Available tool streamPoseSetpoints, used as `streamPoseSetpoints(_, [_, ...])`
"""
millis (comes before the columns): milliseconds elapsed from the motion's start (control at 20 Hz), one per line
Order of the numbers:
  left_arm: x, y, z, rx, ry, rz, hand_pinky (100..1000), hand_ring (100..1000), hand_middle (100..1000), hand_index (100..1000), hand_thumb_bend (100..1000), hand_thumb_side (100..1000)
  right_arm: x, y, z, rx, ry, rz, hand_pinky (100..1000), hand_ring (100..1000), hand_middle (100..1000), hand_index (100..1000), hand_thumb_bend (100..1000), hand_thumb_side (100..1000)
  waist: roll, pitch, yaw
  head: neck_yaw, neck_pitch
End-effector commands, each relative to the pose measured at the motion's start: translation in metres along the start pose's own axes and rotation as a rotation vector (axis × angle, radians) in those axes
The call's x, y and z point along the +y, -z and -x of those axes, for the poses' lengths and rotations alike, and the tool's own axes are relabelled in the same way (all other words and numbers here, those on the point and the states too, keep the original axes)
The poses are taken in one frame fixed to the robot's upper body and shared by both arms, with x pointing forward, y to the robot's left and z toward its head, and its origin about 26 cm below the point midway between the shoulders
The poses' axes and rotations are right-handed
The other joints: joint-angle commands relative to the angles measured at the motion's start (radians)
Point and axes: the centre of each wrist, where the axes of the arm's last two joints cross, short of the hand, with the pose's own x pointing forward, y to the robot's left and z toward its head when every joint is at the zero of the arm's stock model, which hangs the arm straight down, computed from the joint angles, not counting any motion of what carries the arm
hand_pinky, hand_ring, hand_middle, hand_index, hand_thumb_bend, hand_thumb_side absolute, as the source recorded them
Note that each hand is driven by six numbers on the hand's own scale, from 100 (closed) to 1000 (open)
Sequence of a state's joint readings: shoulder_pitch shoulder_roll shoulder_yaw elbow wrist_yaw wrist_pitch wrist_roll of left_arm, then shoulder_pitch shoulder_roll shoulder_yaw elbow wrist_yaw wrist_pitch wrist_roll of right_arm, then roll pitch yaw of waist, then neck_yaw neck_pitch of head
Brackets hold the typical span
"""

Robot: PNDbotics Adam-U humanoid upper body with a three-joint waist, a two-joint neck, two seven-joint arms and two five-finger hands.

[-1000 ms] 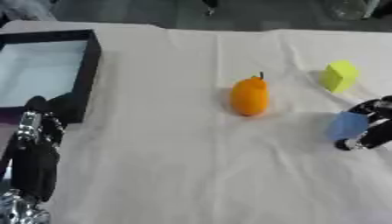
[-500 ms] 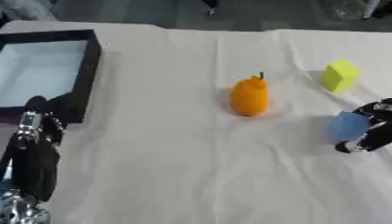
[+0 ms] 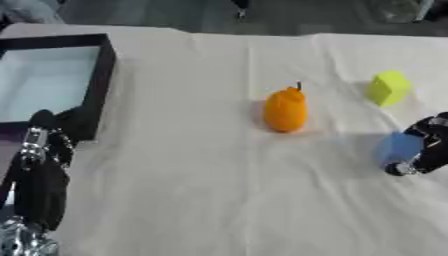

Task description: Pick up the objects with one hand, pass them to the other hand, and then place them into the box on the other side of the table.

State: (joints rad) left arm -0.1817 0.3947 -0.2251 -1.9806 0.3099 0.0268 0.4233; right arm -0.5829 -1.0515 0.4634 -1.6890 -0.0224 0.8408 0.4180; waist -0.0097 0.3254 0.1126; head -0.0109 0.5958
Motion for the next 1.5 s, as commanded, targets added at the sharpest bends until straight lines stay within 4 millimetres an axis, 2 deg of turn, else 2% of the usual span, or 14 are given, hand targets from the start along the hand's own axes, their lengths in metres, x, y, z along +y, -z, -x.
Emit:
streamPoseSetpoints(50, [0.002,0.002,-0.007,-0.029,0.008,0.007,1000,820,820,775,158,881,-0.009,-0.006,0.002,0.069,0.019,-0.017,878,858,698,663,511,137,0.008,-0.008,0.001,0.003,-0.004])
streamPoseSetpoints(200, [0.002,0.002,-0.008,-0.030,0.007,0.008,1000,820,820,775,159,880,-0.009,-0.006,0.003,0.074,0.022,0.004,863,828,633,609,512,100,0.007,-0.010,0.001,0.003,-0.002])
streamPoseSetpoints(450, [0.002,0.002,-0.007,-0.027,0.009,0.008,1000,820,820,775,159,881,-0.011,-0.005,0.004,0.074,0.035,0.032,852,809,639,616,465,100,0.005,-0.012,0.001,0.005,0.000])
streamPoseSetpoints(800, [0.003,0.002,-0.007,-0.029,0.011,0.008,1000,819,819,775,157,873,-0.017,-0.009,0.004,0.065,0.048,0.144,835,784,614,592,241,100,0.004,-0.018,-0.005,0.011,0.006])
streamPoseSetpoints(950, [0.004,0.002,-0.007,-0.029,0.012,0.007,1000,819,820,775,155,869,-0.021,-0.017,-0.002,0.039,0.045,0.222,828,775,608,587,200,100,0.007,-0.023,-0.008,0.015,0.010])
streamPoseSetpoints(1350, [0.007,0.000,-0.006,-0.024,0.019,0.003,1000,819,820,775,147,859,-0.029,-0.035,-0.020,-0.039,0.025,0.420,807,745,573,553,174,100,0.012,-0.039,-0.020,0.019,0.021])
streamPoseSetpoints(1450, [0.009,-0.001,-0.006,-0.022,0.025,0.001,1000,819,821,775,142,853,-0.029,-0.038,-0.031,-0.075,0.020,0.487,795,728,571,552,178,100,0.013,-0.047,-0.027,0.023,0.028])
streamPoseSetpoints(1500, [0.010,-0.001,-0.006,-0.022,0.030,0.001,1000,819,820,775,139,849,-0.028,-0.038,-0.037,-0.096,0.019,0.534,788,716,572,550,221,100,0.014,-0.051,-0.031,0.026,0.029])
